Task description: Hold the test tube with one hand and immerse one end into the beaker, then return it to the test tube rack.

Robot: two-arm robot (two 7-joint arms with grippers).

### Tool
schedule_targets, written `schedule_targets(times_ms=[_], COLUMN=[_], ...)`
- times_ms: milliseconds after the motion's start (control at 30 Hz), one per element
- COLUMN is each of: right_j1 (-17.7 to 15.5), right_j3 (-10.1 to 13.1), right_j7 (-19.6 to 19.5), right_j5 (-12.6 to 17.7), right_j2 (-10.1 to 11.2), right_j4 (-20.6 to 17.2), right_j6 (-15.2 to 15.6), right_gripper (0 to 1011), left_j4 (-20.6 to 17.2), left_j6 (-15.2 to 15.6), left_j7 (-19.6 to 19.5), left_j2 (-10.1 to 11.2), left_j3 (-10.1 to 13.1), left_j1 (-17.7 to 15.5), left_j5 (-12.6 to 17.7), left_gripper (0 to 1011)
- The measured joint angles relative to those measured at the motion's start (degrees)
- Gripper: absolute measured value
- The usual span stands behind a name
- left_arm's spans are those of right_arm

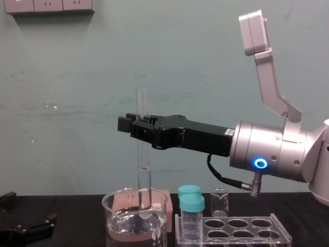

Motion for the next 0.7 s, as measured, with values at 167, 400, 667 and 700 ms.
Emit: schedule_targets(times_ms=[167,400,667,700], right_j1=[0.55,1.25,1.79,1.8], right_j3=[0.05,0.09,-0.01,-0.04], right_j7=[0.6,1.41,1.88,1.9], right_j5=[-0.03,-0.18,-0.98,-1.07], right_j2=[-0.65,-1.7,-2.52,-2.58], right_j4=[1.62,3.79,5.72,5.87], right_j6=[-0.15,-0.43,-0.59,-0.59], right_gripper=[241,242,241,241], left_j4=[0.0,0.0,0.0,0.0], left_j6=[0.0,0.0,0.0,0.0], left_j7=[0.0,0.0,0.0,0.0], left_j2=[0.0,0.0,0.0,0.0], left_j3=[0.0,0.0,0.0,0.0], left_j1=[0.0,0.0,0.0,0.0], left_j5=[0.0,0.0,0.0,0.0], left_gripper=[1000,1000,1000,1000])
